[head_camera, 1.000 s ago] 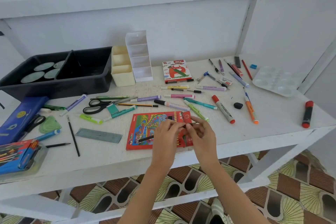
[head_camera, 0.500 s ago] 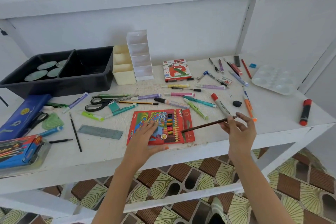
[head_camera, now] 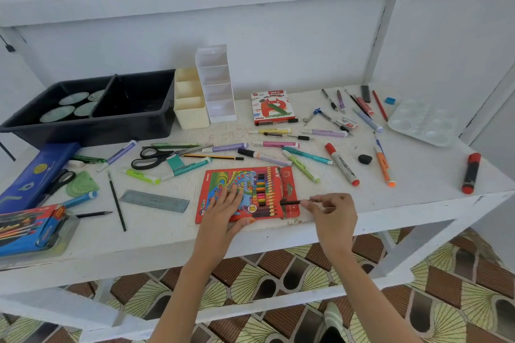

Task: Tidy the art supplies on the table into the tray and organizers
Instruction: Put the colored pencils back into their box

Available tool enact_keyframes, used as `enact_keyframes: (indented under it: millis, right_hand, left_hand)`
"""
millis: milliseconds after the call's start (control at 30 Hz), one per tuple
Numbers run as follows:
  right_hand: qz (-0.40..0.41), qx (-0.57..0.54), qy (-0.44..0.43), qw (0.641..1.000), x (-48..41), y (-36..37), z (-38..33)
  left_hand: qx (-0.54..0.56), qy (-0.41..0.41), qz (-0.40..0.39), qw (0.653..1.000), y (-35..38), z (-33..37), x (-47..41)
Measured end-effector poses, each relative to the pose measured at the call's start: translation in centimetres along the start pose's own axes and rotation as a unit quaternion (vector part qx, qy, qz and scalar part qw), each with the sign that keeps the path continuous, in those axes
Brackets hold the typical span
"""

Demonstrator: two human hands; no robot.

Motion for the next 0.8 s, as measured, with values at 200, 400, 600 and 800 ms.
enact_keyframes:
  millis: [200,400,600,800]
  right_hand:
    - [0.003,0.143,-0.127,0.982,1.0,3.7,-0.5]
    - [0.008,0.176,-0.164,0.971,1.1,5.2,-0.7]
    - [-0.062,0.108,-0.205,0.971,2.6,3.7,-0.1]
    - [-0.095,0.239,-0.223,0.94,4.7,5.0,0.1]
  left_hand:
    - [-0.026,0.006,-0.011,1.0,0.4,-0.2,-0.1]
    - [-0.031,0.008,-0.018,0.999,0.4,-0.2,-0.1]
    - [-0.033,0.006,-0.012,0.999,0.6,-0.3,-0.1]
    - [-0.041,0.016,-0.004,0.999,0.8,-0.3,-0.1]
Point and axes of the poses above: each hand's wrist, its own x-axis away from the middle knuckle, its own y-axis out of the palm, z = x × y, the point moved 8 cm from there along -x, towards the middle knuckle, and after that the axes turned 7 degrees about -x, right-handed, at the moved point
